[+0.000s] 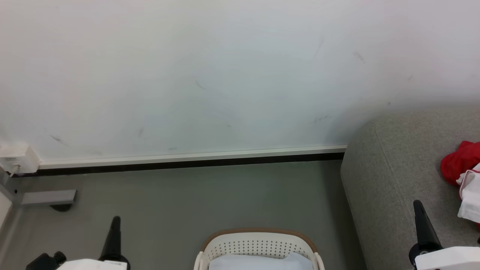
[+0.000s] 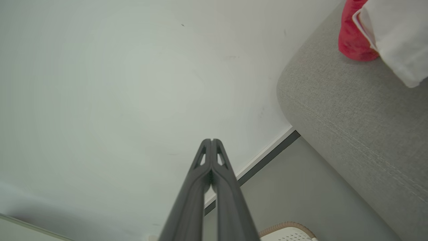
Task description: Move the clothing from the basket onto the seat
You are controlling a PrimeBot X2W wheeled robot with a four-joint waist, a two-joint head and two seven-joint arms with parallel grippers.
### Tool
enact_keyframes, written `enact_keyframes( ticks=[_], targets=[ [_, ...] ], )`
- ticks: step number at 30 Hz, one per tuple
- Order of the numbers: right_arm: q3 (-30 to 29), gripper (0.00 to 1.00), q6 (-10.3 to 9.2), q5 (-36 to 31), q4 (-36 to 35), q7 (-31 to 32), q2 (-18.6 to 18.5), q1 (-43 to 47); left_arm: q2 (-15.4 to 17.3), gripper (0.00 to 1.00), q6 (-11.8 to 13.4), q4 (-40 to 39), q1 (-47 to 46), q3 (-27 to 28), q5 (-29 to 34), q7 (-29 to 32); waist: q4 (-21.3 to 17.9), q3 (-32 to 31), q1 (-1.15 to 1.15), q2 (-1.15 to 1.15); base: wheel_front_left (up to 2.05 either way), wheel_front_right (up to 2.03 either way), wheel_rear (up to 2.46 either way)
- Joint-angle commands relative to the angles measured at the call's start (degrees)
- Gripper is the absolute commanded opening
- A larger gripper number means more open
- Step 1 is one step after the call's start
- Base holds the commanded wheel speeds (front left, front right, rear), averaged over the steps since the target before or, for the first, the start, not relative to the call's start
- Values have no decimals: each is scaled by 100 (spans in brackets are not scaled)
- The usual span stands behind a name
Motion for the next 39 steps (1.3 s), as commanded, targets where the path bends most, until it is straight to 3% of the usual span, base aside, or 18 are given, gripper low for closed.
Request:
enact_keyframes(
  ticks=[1,39],
  targets=[
    [-62,0,-4,157,-74,40,-13,-99,24,0,-32,-88,-132,31,-167,47,1,2,0,0,0,0,0],
    [-533,0,-8,1885,-112,596,182,-99,-12,0,-113,-232,-190,120,-2147,607,17,63,0,0,0,0,0]
  ],
)
